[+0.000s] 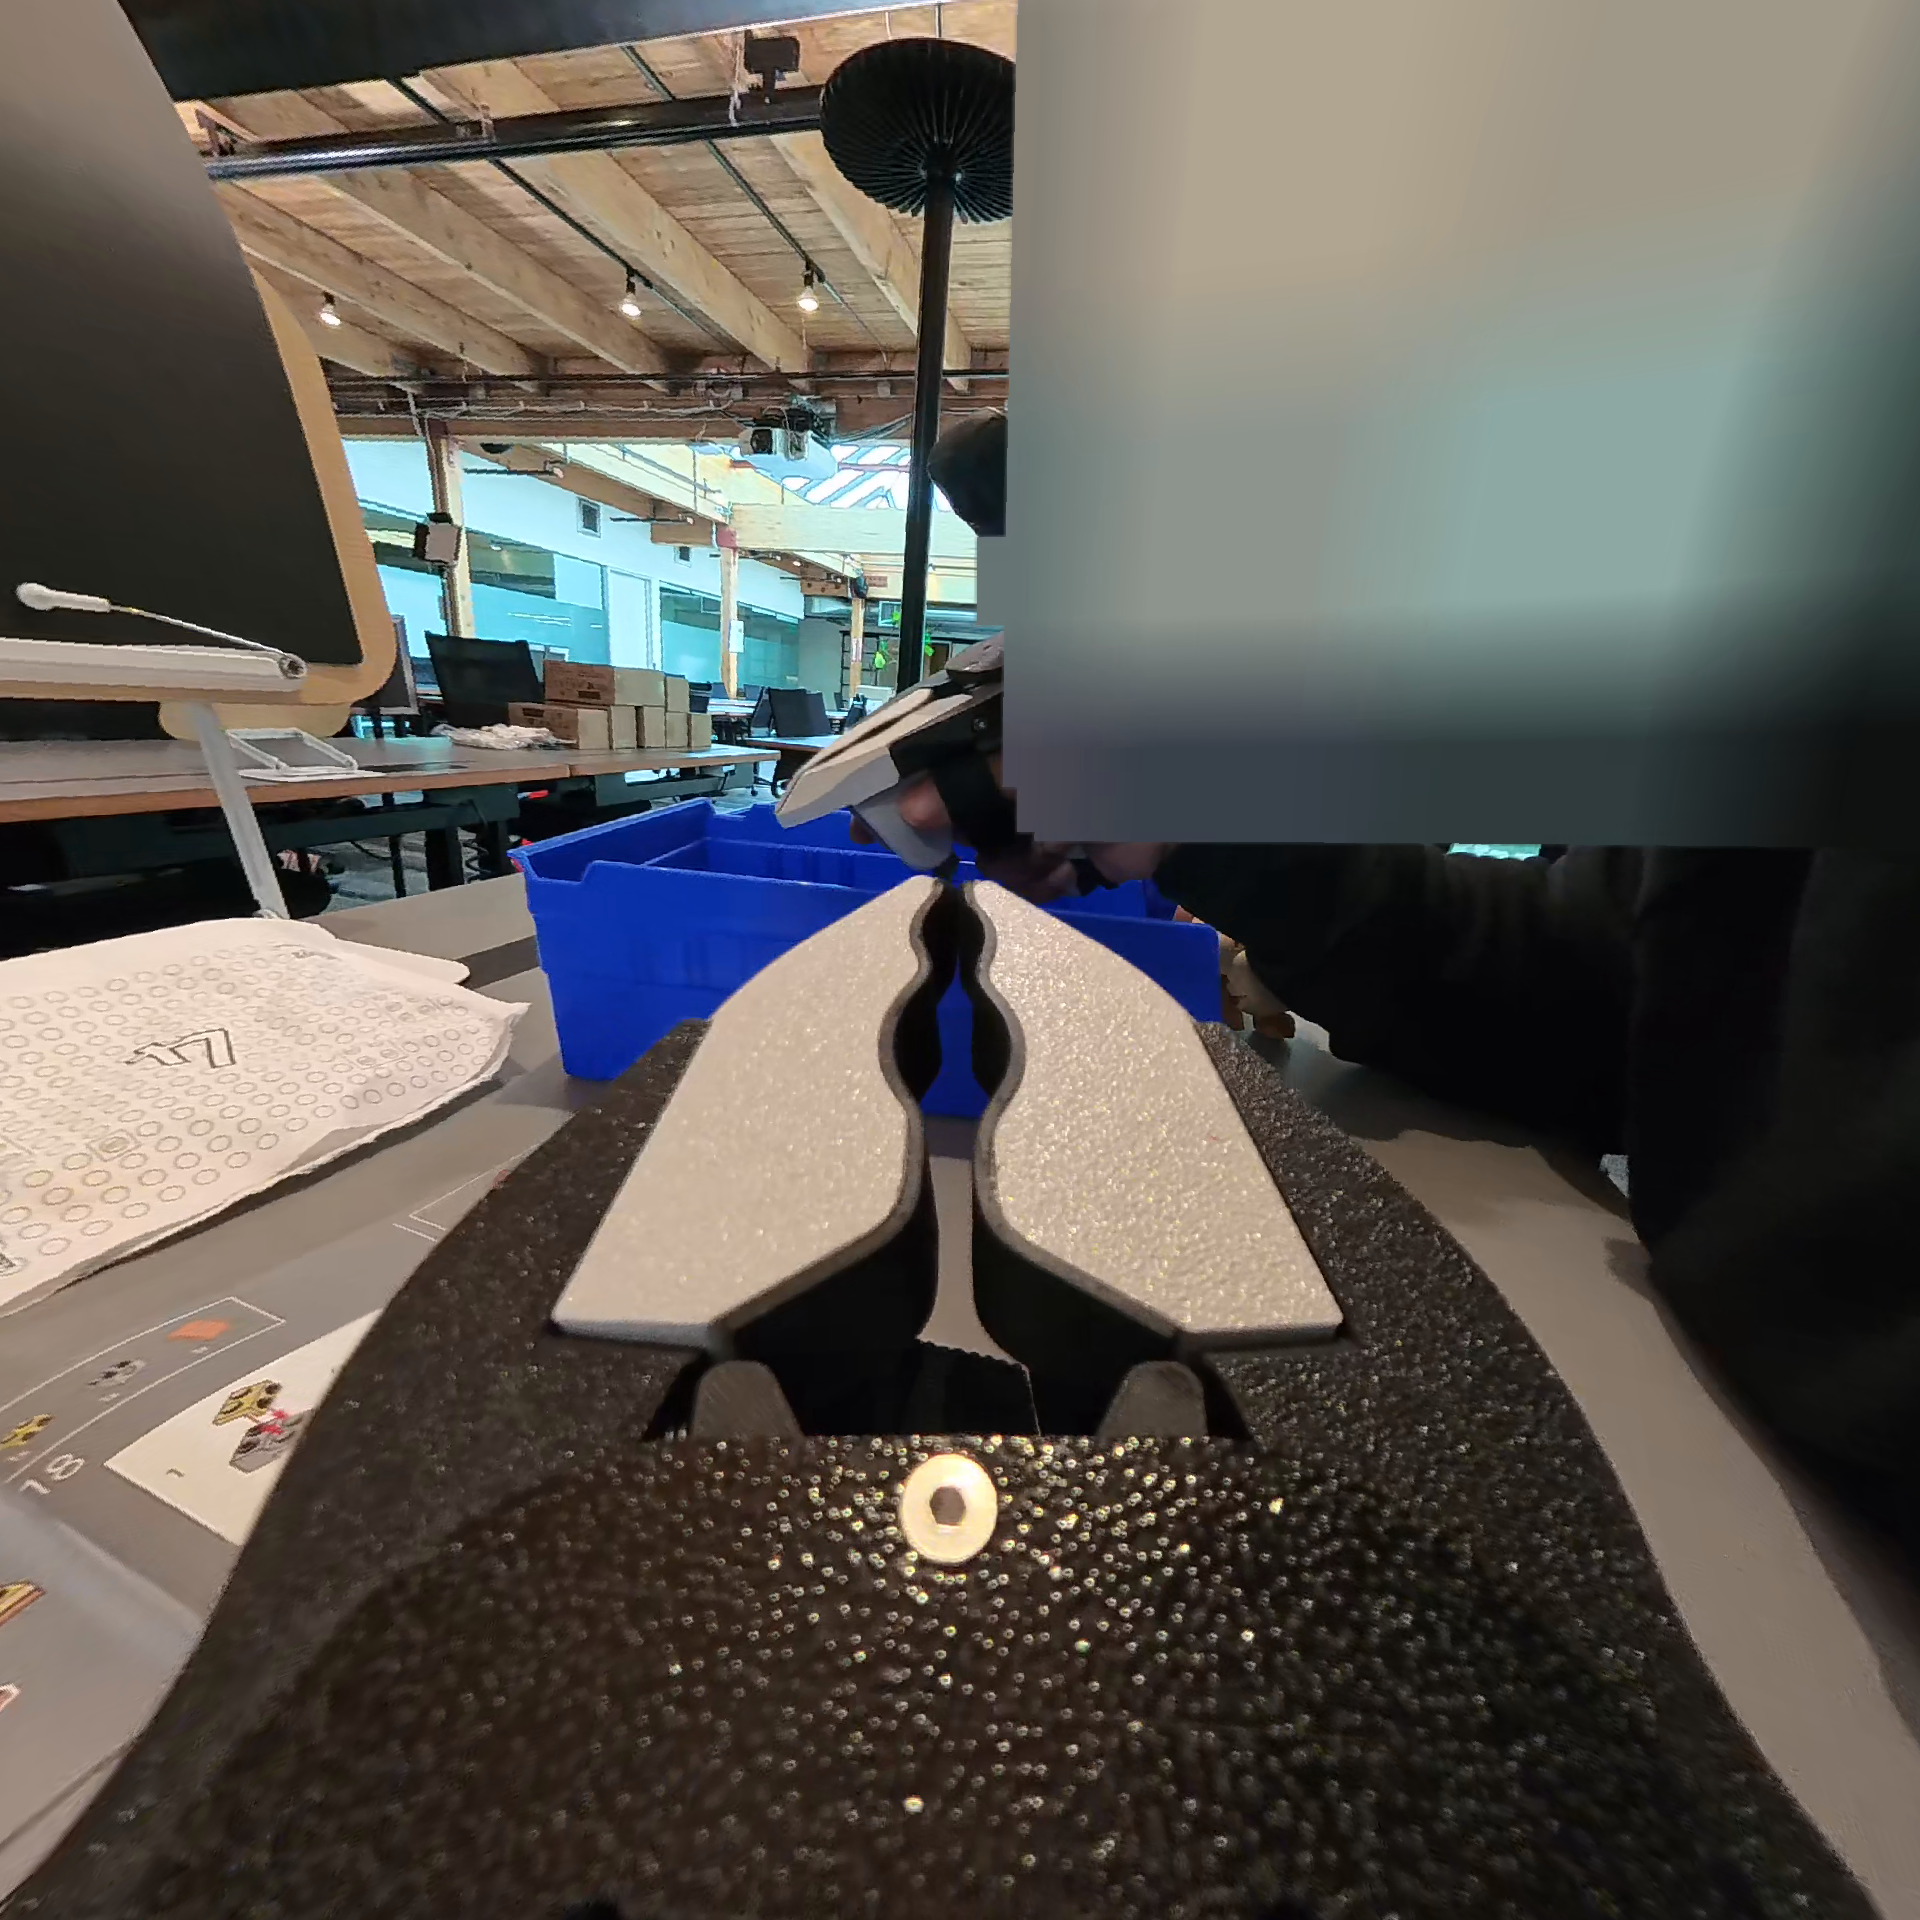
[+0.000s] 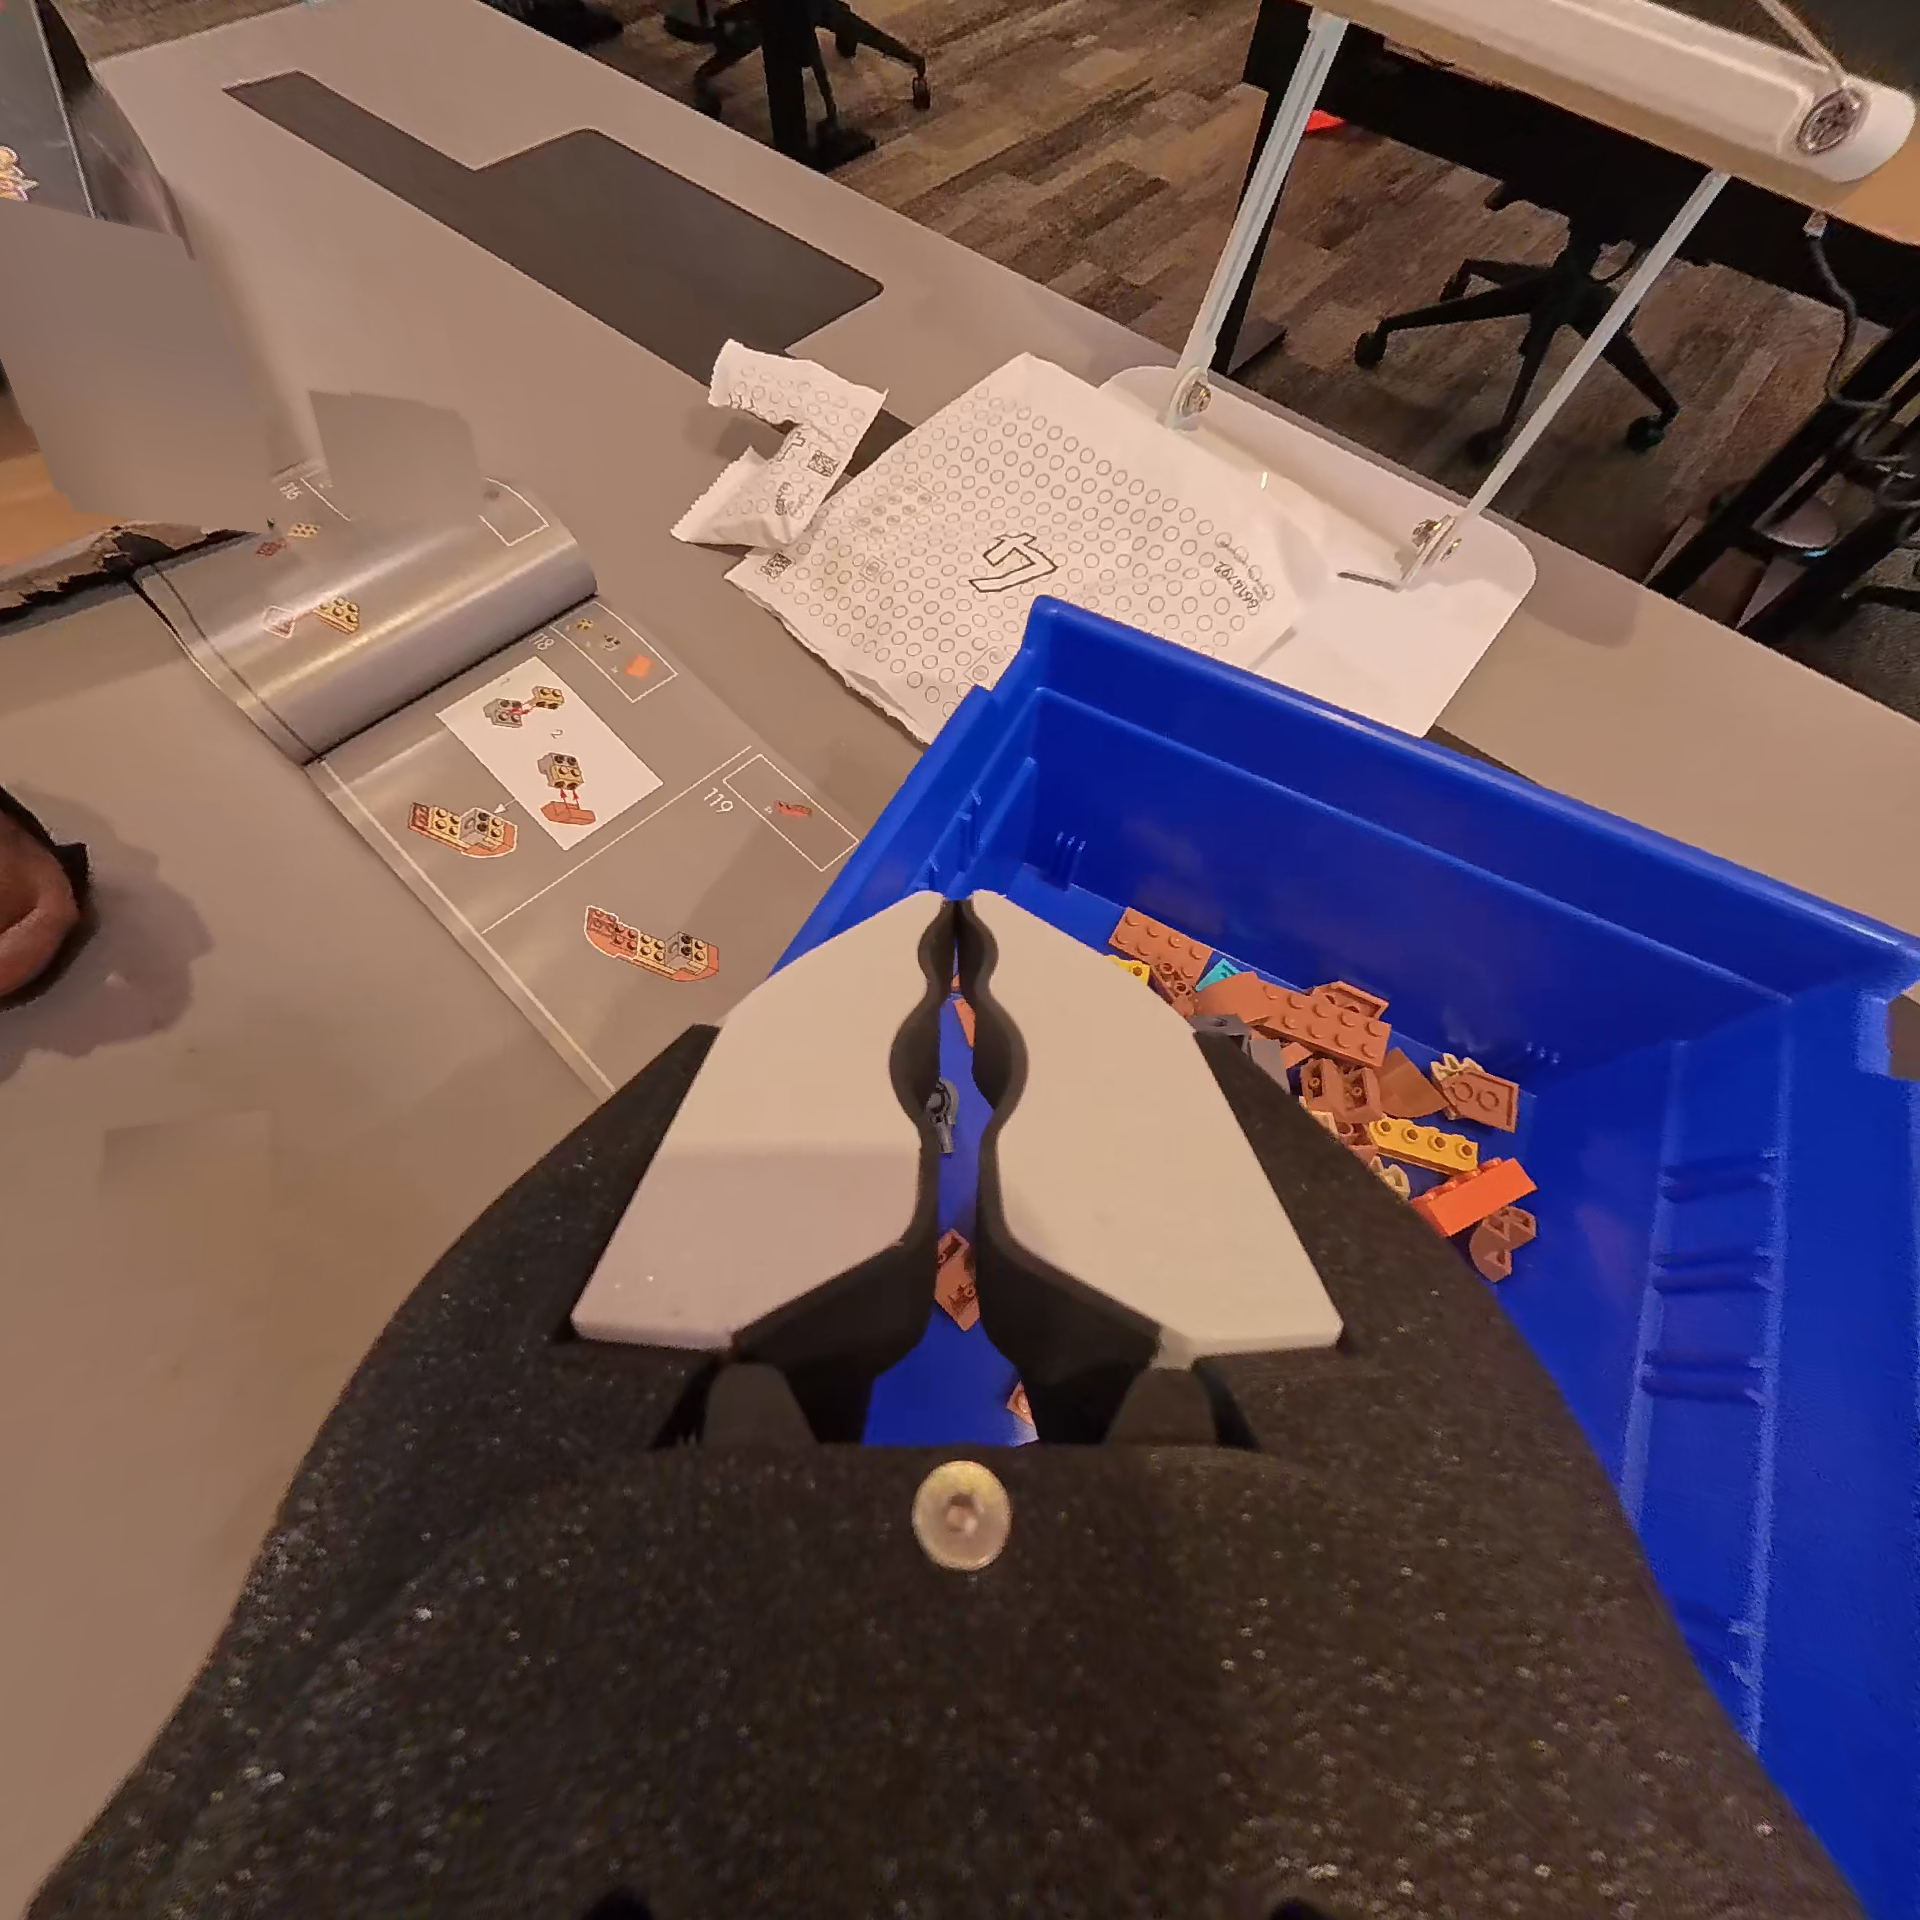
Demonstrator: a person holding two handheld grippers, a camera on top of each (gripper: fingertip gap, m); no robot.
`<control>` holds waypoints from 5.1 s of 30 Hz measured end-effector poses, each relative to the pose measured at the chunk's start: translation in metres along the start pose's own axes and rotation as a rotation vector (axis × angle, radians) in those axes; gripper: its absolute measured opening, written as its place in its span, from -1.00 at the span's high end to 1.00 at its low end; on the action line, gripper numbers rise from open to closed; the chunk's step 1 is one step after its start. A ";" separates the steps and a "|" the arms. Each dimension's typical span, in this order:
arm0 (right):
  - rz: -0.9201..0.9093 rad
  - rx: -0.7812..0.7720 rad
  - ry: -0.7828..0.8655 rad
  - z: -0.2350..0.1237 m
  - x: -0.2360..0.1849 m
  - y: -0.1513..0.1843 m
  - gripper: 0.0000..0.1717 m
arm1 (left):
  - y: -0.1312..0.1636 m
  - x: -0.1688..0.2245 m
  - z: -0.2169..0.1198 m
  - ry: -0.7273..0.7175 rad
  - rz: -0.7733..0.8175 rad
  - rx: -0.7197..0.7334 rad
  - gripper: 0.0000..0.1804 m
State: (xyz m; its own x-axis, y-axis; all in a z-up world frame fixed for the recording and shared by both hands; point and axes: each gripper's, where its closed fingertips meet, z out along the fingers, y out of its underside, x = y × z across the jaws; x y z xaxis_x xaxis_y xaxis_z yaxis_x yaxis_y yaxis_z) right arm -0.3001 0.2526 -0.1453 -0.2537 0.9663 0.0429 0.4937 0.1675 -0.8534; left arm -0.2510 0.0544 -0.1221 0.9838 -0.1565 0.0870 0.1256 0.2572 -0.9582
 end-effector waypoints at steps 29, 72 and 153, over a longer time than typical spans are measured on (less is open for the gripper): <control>-0.071 -0.049 0.129 -0.048 0.029 -0.017 0.99 | 0.007 0.005 0.001 0.058 -0.026 -0.047 1.00; -0.781 -0.669 -0.367 0.049 0.060 0.103 0.84 | 0.026 -0.005 0.043 0.074 0.094 -0.106 1.00; 0.141 -0.173 -1.002 -0.056 -0.256 0.003 0.98 | 0.001 0.059 -0.018 0.025 1.183 -0.111 0.75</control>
State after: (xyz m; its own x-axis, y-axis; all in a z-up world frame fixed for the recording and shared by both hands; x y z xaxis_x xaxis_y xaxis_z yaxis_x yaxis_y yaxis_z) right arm -0.1866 0.0165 -0.1298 -0.7231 0.3856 -0.5731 0.6657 0.1677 -0.7272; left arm -0.1949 0.0282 -0.1227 0.4785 0.1038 -0.8719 -0.8722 0.1709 -0.4583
